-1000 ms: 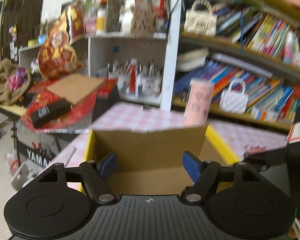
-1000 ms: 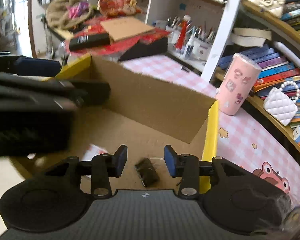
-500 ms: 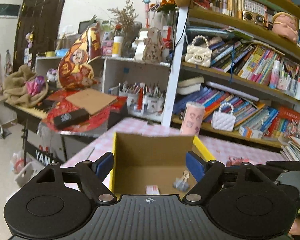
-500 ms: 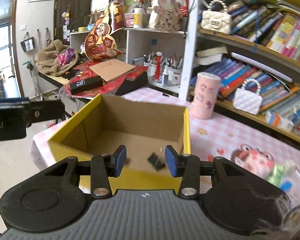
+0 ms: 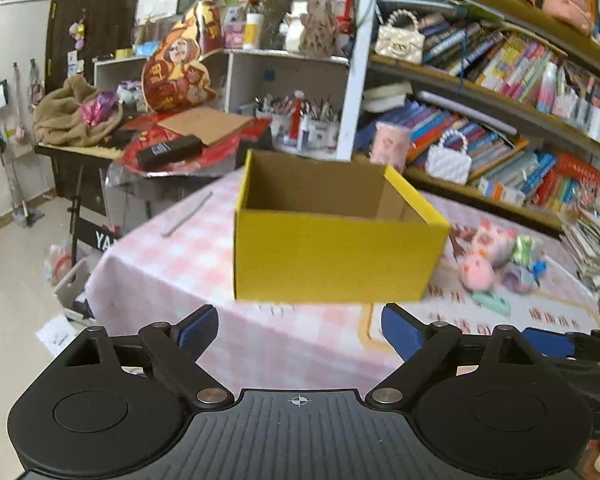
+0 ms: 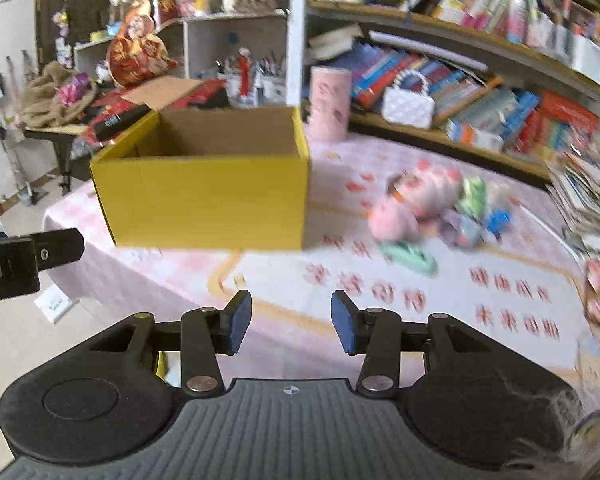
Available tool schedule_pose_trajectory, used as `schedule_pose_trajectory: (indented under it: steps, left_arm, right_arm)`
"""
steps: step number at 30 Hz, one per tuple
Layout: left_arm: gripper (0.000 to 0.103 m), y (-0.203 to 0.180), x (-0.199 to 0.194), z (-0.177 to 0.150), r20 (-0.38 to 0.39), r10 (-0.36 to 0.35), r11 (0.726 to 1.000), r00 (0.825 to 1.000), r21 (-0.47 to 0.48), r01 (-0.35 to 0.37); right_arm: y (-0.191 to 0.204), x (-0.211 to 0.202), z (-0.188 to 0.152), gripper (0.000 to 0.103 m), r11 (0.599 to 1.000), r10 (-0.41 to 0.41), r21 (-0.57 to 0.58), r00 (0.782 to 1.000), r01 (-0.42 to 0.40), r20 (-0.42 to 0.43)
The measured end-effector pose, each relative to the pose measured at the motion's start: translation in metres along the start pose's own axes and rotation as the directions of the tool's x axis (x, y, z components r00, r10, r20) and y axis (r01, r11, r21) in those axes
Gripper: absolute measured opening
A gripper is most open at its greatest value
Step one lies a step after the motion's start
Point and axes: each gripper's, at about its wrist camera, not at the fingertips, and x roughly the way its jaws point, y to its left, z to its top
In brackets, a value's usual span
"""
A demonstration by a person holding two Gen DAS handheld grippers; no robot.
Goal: Organize objects
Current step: 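Withdraw both tools from the yellow box back toward the toys, then grasp the pink plush chick with the left tool while the right tool grasps the grey toy car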
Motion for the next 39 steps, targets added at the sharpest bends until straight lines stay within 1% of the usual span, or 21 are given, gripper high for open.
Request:
schedule_pose_trajectory:
  steps: [5,8,10,18,24,31,34,39]
  left_arm:
    - [0.091,-0.015,-0.003,-0.014,-0.044,-0.041,0.998,0.998,0.037,0.043]
    - [0.092,-0.024,0.001,-0.019,-0.074,-0.071,0.995,0.995,0.059,0.076]
    - [0.092,-0.031,0.004,-0.021,-0.091,-0.089,0.993,0.992,0.069,0.095]
    - [0.092,-0.069,0.021,-0.026,-0.147,-0.177,0.973,0.973,0.126,0.195]
    - [0.092,-0.102,0.034,-0.025,-0.181,-0.219,0.956,0.959,0.157,0.248]
    - [0.092,-0.145,0.058,-0.024,-0.224,-0.253,0.937,0.941,0.184,0.296]
    - [0.092,-0.164,0.069,-0.019,-0.23,-0.255,0.933,0.939,0.198,0.302]
    - [0.092,-0.192,0.086,-0.014,-0.243,-0.248,0.928,0.938,0.217,0.302]
  right_arm:
    - [-0.014,-0.009,-0.019,0.043,0.997,-0.052,0.056,0.997,0.055,-0.05]
    - [-0.028,-0.012,-0.024,0.045,0.99,-0.099,0.098,0.993,0.104,-0.061]
    - [-0.035,-0.014,-0.028,0.049,0.984,-0.125,0.117,0.989,0.133,-0.074]
    - [-0.072,-0.019,-0.038,0.054,0.96,-0.203,0.174,0.972,0.221,-0.116]
    - [-0.101,-0.016,-0.041,0.056,0.941,-0.245,0.2,0.958,0.273,-0.151]
    - [-0.144,-0.002,-0.039,0.056,0.923,-0.272,0.231,0.946,0.308,-0.177]
    - [-0.163,0.005,-0.037,0.056,0.918,-0.273,0.243,0.944,0.314,-0.188]
    - [-0.191,0.021,-0.031,0.057,0.919,-0.255,0.253,0.946,0.302,-0.203]
